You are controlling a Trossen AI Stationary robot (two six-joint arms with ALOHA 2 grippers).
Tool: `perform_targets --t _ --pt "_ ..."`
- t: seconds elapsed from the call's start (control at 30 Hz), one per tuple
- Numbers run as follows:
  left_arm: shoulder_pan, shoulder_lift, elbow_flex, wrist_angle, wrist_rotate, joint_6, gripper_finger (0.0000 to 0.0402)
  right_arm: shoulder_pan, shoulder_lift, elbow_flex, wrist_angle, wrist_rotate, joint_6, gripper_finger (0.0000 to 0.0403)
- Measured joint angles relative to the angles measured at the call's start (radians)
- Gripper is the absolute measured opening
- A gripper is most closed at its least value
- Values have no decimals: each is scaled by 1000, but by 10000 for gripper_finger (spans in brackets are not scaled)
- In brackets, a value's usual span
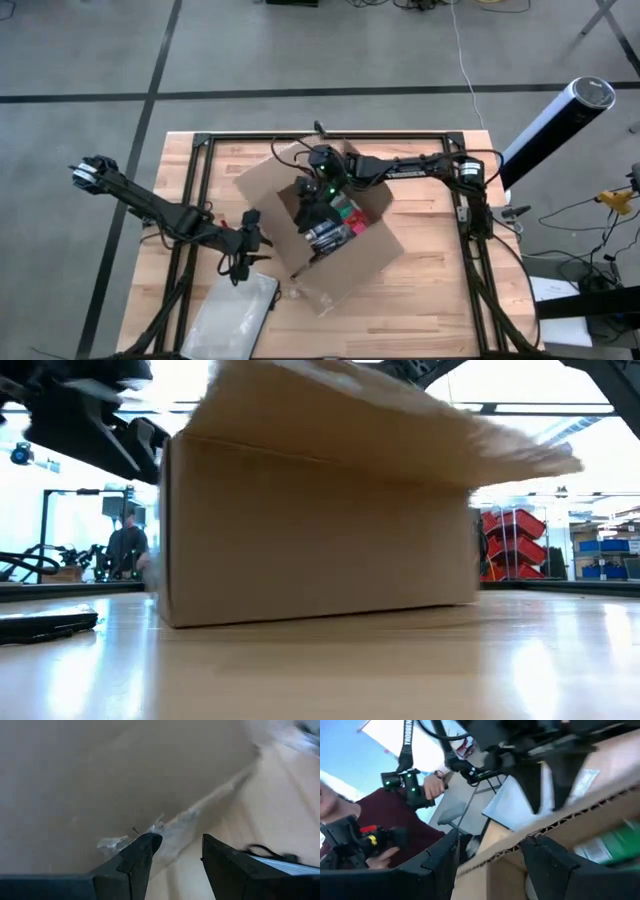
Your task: Unpack boxes
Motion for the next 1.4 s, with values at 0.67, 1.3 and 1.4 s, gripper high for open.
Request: perform_targets --t 0.67,1.3,1.4 --pt "37 48 -71 107 -80 4 156 29 -20 -4 19 175 -19 190" --pt "49 143 -69 361 -60 132 155 28 -17 -4 17 280 -93 170" --pt "55 158 -69 400 -60 151 155 27 -17 -4 12 282 -106 167"
